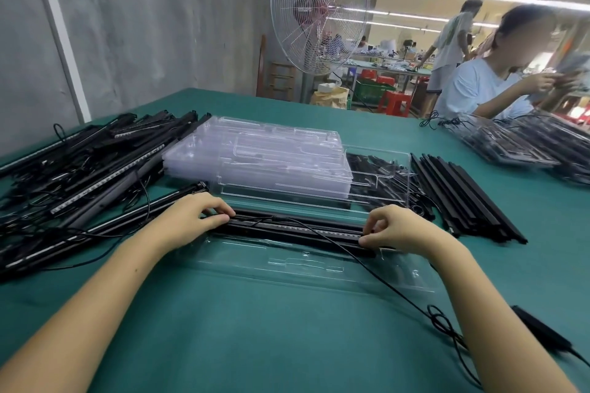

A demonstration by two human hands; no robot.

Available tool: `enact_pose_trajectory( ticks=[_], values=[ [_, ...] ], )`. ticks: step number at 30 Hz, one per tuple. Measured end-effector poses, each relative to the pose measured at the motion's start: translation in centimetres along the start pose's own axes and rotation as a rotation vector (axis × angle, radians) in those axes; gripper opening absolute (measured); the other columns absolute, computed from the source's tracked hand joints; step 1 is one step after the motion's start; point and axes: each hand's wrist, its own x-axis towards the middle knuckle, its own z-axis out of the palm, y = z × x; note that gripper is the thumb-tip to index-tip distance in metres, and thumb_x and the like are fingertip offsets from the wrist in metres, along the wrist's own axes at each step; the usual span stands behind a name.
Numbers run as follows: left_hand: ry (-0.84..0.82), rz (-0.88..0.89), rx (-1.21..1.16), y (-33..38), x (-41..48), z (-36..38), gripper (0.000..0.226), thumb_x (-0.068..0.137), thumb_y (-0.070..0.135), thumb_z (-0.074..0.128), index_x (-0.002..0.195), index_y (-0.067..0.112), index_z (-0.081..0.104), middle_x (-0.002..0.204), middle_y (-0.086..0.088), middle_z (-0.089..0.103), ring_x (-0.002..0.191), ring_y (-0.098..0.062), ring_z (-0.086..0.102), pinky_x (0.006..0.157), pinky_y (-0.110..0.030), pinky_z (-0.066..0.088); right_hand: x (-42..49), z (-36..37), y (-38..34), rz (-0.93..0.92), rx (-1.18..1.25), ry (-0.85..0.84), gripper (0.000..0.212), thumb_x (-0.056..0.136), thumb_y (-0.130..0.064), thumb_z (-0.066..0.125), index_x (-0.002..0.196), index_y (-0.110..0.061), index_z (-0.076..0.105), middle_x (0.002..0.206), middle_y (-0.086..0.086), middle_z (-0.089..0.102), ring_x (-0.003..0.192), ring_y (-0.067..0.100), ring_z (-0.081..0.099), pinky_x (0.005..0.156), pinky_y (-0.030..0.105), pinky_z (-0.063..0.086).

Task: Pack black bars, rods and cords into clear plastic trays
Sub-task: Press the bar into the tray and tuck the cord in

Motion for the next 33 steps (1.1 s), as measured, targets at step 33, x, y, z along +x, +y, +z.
enact_pose_trajectory(
  ticks=[33],
  values=[
    [-0.038,0.045,-0.168,-1.5,-0.6,-0.7,0.031,0.088,0.022,0.064,0.091,0.053,0.065,0.100,0.033,0.063,0.102,0.007,0.055,0.091,-0.026,0.039,-0.2,0.4,-0.9,-0.078,-0.049,-0.058,0.013,0.077,-0.012,0.075,0.071,-0.018,0.066,0.059,-0.001,0.061,0.050,0.011,0.054,0.051,0.020,0.047]
  ],
)
